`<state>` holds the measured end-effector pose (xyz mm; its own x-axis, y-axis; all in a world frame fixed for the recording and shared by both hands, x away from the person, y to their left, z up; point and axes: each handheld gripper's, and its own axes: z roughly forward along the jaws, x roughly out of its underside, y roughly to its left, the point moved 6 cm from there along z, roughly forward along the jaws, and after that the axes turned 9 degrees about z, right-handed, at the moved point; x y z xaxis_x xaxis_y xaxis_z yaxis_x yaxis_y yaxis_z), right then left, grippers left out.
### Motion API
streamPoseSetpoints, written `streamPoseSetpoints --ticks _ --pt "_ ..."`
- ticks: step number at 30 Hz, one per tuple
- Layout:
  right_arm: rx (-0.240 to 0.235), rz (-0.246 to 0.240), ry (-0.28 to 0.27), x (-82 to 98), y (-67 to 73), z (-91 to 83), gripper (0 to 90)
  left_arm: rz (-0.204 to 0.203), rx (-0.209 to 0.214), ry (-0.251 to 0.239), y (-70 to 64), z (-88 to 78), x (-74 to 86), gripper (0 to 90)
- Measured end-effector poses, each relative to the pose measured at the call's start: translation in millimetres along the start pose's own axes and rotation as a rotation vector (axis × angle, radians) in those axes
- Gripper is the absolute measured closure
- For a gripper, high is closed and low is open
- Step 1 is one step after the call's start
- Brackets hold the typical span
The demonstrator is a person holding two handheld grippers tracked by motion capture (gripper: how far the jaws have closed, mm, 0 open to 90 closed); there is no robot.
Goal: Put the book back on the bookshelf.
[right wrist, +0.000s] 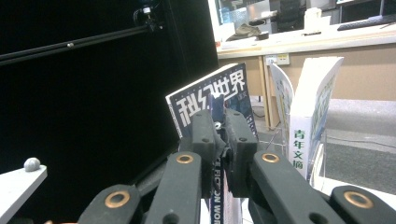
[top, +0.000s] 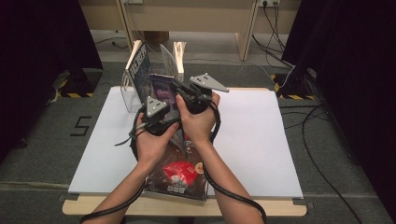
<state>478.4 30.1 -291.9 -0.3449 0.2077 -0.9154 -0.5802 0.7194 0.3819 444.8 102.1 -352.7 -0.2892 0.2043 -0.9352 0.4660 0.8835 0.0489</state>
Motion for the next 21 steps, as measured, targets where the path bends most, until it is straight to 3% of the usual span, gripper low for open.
streamPoseSetpoints --ticks 4,15,21 --pt "-0.008 -0.003 0.003 0.7 3.4 1.0 84.5 0.006 -0.010 0.021 -1.2 0.2 1.5 43.4" --pt "-0.047 -0.013 0.058 8.0 8.9 7.1 81.5 -0.039 0.011 0.048 2.6 -7.9 10.2 59.7" --pt "-0.049 -0.031 0.065 8.4 10.7 10.2 79.8 -0.027 -0.007 0.054 7.0 -13.4 11.9 67.6"
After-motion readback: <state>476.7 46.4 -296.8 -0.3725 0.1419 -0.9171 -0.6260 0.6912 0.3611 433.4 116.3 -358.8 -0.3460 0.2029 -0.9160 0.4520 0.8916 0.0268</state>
